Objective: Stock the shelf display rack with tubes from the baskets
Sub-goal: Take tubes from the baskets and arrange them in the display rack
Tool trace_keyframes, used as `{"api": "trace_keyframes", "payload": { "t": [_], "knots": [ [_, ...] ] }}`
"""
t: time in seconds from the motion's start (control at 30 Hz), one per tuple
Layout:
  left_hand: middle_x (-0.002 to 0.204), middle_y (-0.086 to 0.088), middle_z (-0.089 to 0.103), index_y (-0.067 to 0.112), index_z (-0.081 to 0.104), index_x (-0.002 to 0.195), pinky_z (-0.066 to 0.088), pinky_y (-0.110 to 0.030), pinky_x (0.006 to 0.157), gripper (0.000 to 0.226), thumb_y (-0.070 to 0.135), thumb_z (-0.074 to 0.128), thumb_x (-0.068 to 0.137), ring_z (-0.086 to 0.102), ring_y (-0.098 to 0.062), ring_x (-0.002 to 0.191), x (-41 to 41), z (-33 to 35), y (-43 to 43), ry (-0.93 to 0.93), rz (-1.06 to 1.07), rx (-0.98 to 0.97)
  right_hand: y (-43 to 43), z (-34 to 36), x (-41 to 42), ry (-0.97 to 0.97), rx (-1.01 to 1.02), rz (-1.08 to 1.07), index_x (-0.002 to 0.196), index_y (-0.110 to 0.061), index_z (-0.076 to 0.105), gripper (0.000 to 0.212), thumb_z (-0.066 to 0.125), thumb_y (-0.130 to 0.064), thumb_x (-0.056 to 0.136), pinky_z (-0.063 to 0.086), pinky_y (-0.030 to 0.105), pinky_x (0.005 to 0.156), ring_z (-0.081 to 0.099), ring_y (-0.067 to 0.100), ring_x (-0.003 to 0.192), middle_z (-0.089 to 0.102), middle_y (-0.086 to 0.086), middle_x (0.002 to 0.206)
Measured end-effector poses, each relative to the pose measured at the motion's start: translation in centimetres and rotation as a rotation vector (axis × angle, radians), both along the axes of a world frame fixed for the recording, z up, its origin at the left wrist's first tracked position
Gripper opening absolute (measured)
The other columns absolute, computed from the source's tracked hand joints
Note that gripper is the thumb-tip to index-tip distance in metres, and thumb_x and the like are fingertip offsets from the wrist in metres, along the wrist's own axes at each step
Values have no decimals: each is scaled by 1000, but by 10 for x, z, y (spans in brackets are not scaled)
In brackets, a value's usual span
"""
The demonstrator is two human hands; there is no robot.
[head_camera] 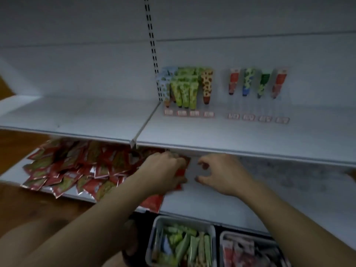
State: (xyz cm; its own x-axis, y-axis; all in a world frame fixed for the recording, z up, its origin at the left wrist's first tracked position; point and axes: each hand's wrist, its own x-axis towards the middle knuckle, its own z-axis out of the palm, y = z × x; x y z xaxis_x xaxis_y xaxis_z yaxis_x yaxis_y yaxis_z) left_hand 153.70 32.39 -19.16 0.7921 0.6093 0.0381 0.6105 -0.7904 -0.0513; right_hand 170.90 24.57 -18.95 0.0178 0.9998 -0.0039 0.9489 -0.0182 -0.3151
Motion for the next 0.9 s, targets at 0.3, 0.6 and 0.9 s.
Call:
{"api": "trace_keyframes", "payload": {
  "t": [0.3, 0.6, 0.9],
  "knots": [
    [125, -2, 57, 25, 53, 126, 45, -35, 91, 45, 48, 58, 88, 53, -24, 115, -6, -145, -30, 300, 146, -359, -41, -150, 0, -47, -472, 52, 131, -19, 50, 50, 60, -43, 88, 47, 34, 83, 55, 26, 108, 57, 6, 124],
    [134, -3, 51, 22, 51, 129, 46, -40, 95, 46, 34, 62, 85, 51, -24, 122, -22, -239, -20, 503, 304, -570, -31, -238, -21, 58, -732, 87, 121, -13, 56, 36, 57, -31, 89, 52, 33, 70, 60, 25, 91, 61, 10, 112],
    [127, -5, 58, 17, 48, 129, 44, -36, 88, 37, 21, 48, 92, 56, -25, 115, -38, -272, -19, 651, 346, -433, 9, -290, -70, 86, -828, 164, 89, -8, 59, 10, 54, -16, 89, 34, 27, 46, 41, 19, 56, 46, 7, 71]
  ]
}}
